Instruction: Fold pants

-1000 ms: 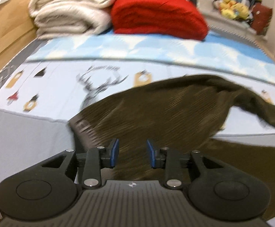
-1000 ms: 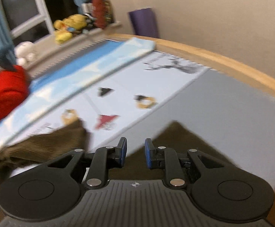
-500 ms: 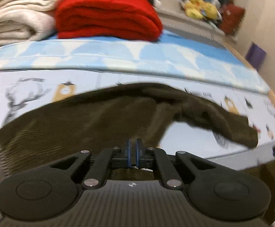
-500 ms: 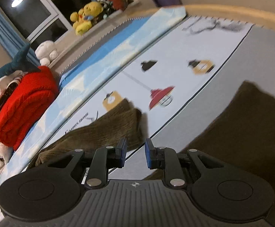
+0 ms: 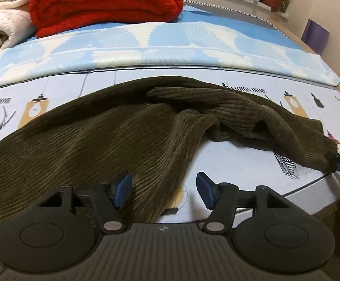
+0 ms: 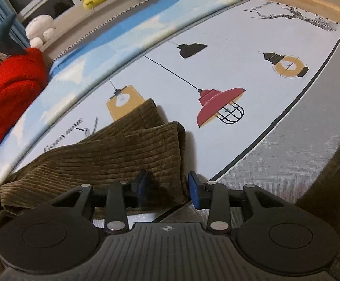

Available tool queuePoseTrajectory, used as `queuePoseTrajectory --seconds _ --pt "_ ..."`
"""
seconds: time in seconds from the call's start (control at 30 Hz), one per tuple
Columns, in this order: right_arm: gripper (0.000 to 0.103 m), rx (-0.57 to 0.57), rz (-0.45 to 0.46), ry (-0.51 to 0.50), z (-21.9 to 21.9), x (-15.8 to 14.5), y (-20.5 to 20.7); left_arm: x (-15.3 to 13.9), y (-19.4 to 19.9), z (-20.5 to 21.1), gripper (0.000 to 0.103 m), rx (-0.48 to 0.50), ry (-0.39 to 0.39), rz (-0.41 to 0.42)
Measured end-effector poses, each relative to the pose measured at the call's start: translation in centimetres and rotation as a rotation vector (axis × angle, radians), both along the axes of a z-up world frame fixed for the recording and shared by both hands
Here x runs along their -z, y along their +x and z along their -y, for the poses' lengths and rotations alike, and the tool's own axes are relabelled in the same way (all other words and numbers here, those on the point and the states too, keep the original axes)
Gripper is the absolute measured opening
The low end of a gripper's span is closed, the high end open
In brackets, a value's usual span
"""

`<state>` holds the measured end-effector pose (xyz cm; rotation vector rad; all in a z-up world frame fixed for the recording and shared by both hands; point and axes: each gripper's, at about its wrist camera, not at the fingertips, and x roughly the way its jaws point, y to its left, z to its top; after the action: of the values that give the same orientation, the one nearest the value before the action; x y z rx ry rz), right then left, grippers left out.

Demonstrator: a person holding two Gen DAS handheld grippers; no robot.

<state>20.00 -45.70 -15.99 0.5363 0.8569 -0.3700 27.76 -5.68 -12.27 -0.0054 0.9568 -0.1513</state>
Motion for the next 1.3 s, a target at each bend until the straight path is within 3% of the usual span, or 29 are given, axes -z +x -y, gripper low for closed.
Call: queuePoseTrajectory --seconds 0.1,0.13,0.17,0.2,0.27,0.4,0.47,0.53,0.6,0.7,0.73,0.77,0.8,0.83,0.93,1.0,1.13,1.2,1.3 --pt "0.01 -0.013 0.043 -0.091 -0.4 -1.1 0.1 0.7 0.7 0.9 0.057 0.023 0.023 0.009" --pt "0.009 -0.016 0.07 -0.099 -0.5 -1.7 0.2 1.1 0.9 1.1 0.042 0.039 0.045 0.006" --pt "0.008 -0.012 0.1 -0.101 -0.4 -2.7 0.3 1.5 1.1 1.3 0.019 0.06 0.076 0.0" --pt "0.007 -0.005 0.126 -0.099 -0.3 -3.6 0.5 2.1 1.4 1.3 0.01 0.082 0.121 -0.01" --pt "0.007 0.047 0.222 -0.07 0.7 -6.8 0.8 2.7 1.6 0.6 0.007 0.073 0.181 -0.028" --pt "0.007 0.06 0.337 -0.14 1.7 -13.9 3.7 0.5 1.3 -1.2 0.006 0.103 0.096 0.006" --pt "0.007 0.095 0.333 -0.177 2.5 -17.2 6.1 -0.5 0.5 -1.0 0.006 0.219 0.125 0.017" --pt "0.008 0.147 0.273 -0.223 3.4 -18.4 8.4 -0.4 -0.5 -0.9 0.006 0.377 0.085 -0.036" --pt "0.012 0.201 0.19 -0.221 4.7 -17.4 10.5 0.1 -2.1 -0.6 0.007 0.541 0.075 -0.082" --pt "0.018 0.22 0.142 -0.133 6.1 -14.0 9.5 0.6 -3.2 -1.1 0.012 0.61 0.091 -0.117" --pt "0.02 0.239 0.137 -0.129 6.1 -12.9 8.1 0.3 -3.2 -1.7 0.019 0.612 0.066 -0.114" --pt "0.029 0.251 0.133 -0.133 6.0 -11.6 6.5 -0.2 -3.2 -2.4 0.033 0.605 0.037 -0.103" --pt "0.038 0.258 0.118 -0.139 5.8 -10.1 5.1 -0.8 -3.1 -3.3 0.04 0.584 0.009 -0.086" --pt "0.039 0.27 0.091 -0.139 5.8 -8.3 3.5 -1.4 -2.9 -4.1 0.048 0.558 -0.01 -0.067" --pt "0.039 0.316 0.028 -0.06 6.5 -2.8 0.3 -2.7 -2.1 -6.8 0.048 0.444 -0.064 -0.032" --pt "0.041 0.338 0.007 0.005 7.2 0.0 -0.5 -2.7 -1.4 -8.0 0.048 0.36 -0.049 -0.026" --pt "0.048 0.318 0.062 0.051 7.2 1.6 1.2 -2.0 0.1 -10.0 0.048 0.227 0.043 -0.052" --pt "0.054 0.294 0.079 0.053 7.0 1.8 2.2 -2.0 0.3 -10.6 0.048 0.194 0.057 -0.05" --pt "0.054 0.285 0.087 0.021 6.9 2.1 3.4 -2.3 0.6 -10.9 0.048 0.162 0.056 -0.033"
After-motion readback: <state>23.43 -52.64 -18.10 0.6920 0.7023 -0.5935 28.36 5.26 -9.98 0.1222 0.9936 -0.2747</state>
